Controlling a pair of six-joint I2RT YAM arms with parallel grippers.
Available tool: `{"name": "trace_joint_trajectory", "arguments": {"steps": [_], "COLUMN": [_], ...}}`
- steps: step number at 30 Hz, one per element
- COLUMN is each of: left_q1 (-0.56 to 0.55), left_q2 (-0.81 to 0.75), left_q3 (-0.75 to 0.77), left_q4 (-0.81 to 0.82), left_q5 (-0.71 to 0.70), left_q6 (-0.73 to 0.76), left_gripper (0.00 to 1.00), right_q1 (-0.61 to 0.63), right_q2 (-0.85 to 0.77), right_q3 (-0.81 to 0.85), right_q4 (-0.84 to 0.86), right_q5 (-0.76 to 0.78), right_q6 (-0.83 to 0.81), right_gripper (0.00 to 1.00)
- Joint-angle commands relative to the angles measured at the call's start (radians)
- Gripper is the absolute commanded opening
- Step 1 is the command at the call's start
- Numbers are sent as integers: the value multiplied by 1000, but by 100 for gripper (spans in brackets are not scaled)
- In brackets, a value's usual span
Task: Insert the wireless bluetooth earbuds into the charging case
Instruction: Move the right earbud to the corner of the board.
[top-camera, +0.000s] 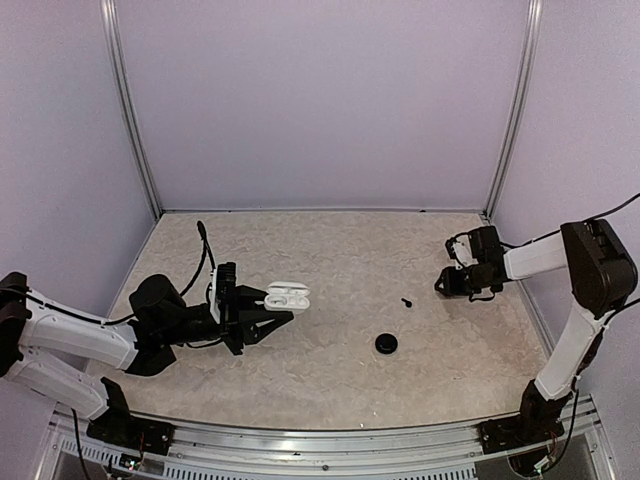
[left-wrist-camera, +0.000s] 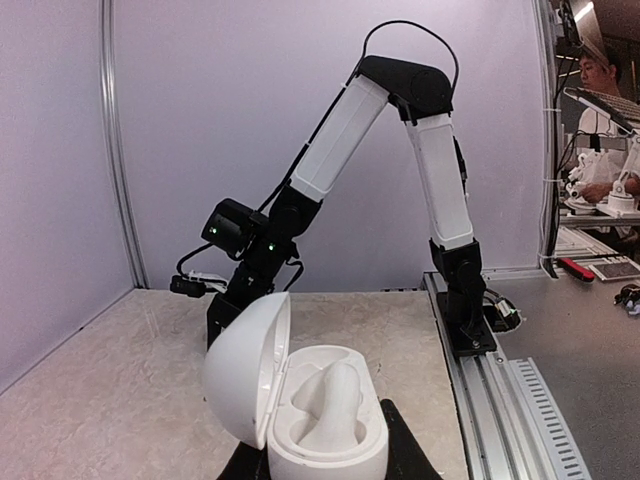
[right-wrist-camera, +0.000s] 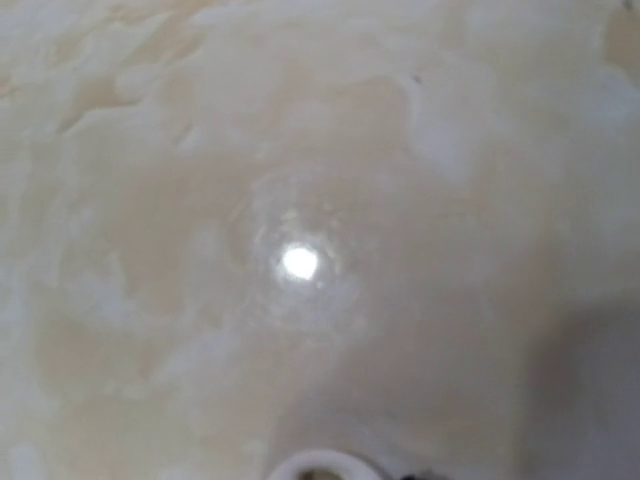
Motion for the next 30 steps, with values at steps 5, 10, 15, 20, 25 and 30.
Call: {"name": "trace_joint_trajectory", "arguments": {"steps": [5, 10, 15, 20, 25, 30], "left_q1": [7, 8, 7, 6, 5, 2], "left_q2": [-8, -11, -14, -18, -29, -40], "left_q3": [10, 14, 14, 14, 12, 6], "left_q4": [33, 28, 23, 21, 12, 8], "left_q5": [12, 9, 6, 7, 3, -4], "left_q6": [-2, -2, -2, -2, -2, -2], "left_gripper": [1, 2, 1, 1, 1, 1], "right_q1": [2, 29, 86, 134, 156, 147], "right_q2": [59, 75, 71, 74, 53, 4], "right_q3": [63, 98, 131, 175, 196, 174], "right_q4": [3, -35, -51, -61, -89, -123], "right_q5": [-40, -30, -41, -71, -38, 63], "right_q6": [-30, -52, -83, -103, -119, -168], "right_gripper": [38, 32, 29, 28, 32, 33]}}
